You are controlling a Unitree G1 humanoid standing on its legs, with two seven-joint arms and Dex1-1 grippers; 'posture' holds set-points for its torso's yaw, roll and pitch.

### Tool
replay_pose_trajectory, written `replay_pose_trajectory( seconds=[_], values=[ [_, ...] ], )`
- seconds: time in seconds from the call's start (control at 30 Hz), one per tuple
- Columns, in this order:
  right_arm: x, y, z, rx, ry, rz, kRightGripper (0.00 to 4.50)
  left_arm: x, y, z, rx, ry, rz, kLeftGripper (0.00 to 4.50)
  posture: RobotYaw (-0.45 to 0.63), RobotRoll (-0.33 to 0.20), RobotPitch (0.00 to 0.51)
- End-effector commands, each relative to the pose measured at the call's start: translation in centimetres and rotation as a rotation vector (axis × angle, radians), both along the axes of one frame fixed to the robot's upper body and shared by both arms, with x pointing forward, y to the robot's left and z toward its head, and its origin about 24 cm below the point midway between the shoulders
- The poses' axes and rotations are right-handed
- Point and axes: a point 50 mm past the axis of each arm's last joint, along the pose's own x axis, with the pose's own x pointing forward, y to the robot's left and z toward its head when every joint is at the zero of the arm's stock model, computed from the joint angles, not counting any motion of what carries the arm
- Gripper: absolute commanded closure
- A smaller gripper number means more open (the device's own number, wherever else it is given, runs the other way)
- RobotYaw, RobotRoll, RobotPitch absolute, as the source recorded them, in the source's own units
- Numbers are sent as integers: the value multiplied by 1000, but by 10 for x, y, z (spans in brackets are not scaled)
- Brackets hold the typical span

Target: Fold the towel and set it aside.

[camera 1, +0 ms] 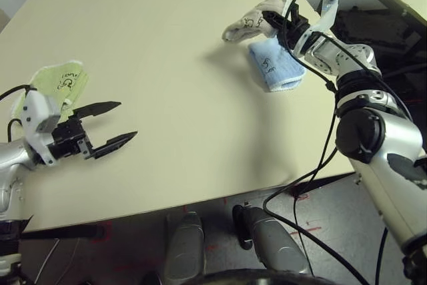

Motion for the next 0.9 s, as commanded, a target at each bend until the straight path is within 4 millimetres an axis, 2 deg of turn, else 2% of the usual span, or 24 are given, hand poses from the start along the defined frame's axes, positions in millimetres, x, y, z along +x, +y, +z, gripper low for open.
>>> replay_pose_trajectory(
  seconds=[0.03,0.17,0.53,0.9],
  values=[
    [2,-3,-9,-21,12,-60,4488,-2,-4,-3,-13,21,9,0,-24,0,183],
    [4,-7,-18,-64,17,-142,4488,-3,-5,-3,-16,27,15,0,-28,0,184],
    [8,-19,-38,75,132,-398,4488,-1,-9,1,-44,9,-18,0,-35,0,184],
    [2,-24,-64,99,337,-468,4488,-1,-7,1,-36,-7,-16,0,-12,0,188]
  ],
)
